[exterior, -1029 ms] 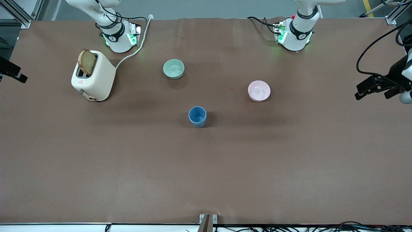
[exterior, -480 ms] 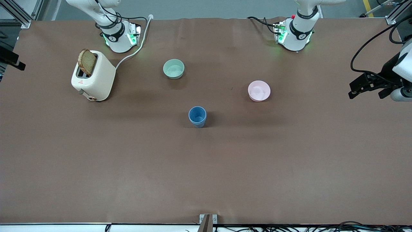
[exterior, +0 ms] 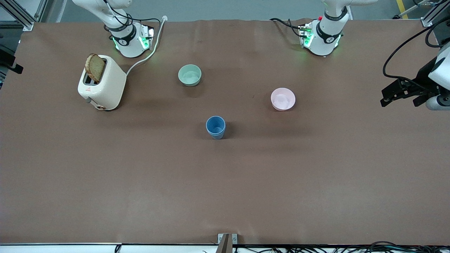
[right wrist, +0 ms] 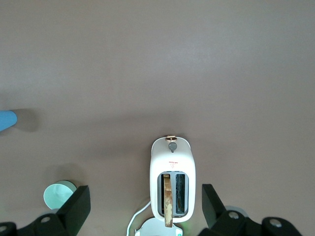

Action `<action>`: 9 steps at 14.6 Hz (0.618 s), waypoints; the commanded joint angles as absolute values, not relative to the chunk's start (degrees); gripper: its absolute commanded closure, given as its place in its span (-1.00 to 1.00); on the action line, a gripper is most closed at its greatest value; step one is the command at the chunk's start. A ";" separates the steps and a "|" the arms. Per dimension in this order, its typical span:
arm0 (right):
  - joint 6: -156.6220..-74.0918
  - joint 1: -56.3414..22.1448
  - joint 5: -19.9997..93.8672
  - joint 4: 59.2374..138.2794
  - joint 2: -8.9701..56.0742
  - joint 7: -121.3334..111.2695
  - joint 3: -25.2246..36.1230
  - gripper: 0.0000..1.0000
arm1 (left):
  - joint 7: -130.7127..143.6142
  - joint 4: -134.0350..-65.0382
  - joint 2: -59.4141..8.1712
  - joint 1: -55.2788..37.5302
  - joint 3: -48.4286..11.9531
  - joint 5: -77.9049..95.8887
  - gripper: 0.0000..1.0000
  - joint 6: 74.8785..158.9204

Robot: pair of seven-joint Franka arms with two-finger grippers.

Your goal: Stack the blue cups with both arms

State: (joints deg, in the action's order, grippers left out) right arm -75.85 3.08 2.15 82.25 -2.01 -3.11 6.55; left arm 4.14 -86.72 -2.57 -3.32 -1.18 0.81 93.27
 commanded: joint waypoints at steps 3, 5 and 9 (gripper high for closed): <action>-75.85 4.04 1.41 82.18 -2.29 -3.87 5.27 -1.00 | 4.22 -86.13 -2.37 -3.43 -1.41 0.35 -1.00 92.29; -75.85 3.78 1.32 81.91 -2.29 -3.61 5.19 -1.00 | 4.22 -86.13 -2.37 -3.25 -1.41 0.35 -1.00 92.29; -76.90 3.69 1.49 81.91 -2.20 -3.69 5.10 -1.00 | 4.22 -86.13 -2.37 -3.34 -1.41 0.35 -1.00 92.29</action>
